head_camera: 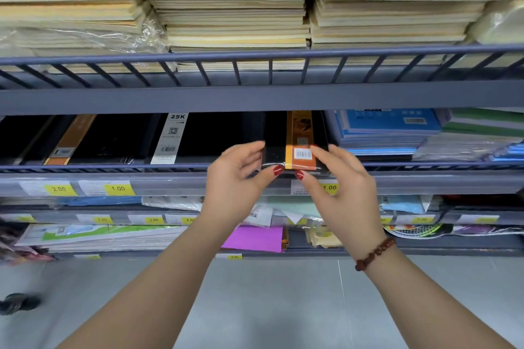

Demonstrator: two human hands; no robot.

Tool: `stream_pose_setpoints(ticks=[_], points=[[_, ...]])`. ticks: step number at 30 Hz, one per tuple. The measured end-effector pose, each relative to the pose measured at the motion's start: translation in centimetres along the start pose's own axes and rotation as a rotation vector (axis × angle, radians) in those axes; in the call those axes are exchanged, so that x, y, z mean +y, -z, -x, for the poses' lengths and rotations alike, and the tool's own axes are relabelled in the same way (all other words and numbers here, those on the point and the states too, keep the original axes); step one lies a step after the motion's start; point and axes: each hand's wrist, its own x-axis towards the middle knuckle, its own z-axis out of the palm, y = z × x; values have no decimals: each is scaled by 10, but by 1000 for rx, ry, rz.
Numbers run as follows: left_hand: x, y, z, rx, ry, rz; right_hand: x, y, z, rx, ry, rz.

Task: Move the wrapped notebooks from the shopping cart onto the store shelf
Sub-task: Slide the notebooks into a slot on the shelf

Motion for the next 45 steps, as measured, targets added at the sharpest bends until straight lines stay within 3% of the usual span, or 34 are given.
stream_pose_setpoints(ticks=[10, 21, 28, 35, 45], points=[[-1, -6, -35, -21, -57, -328, 13, -9, -28, -34, 233, 416], [-13, -4, -34, -2, -127, -459, 12, -10, -20, -157, 174, 522], [-1, 8, -21, -108, -164, -650, -14, 11, -20, -310, 95, 566], [35, 78, 46, -123, -131, -886, -73, 30, 7, -413, 315, 602], [99, 239, 188, 22, -8, -1223, -230, -2, 62, -607, 650, 532]])
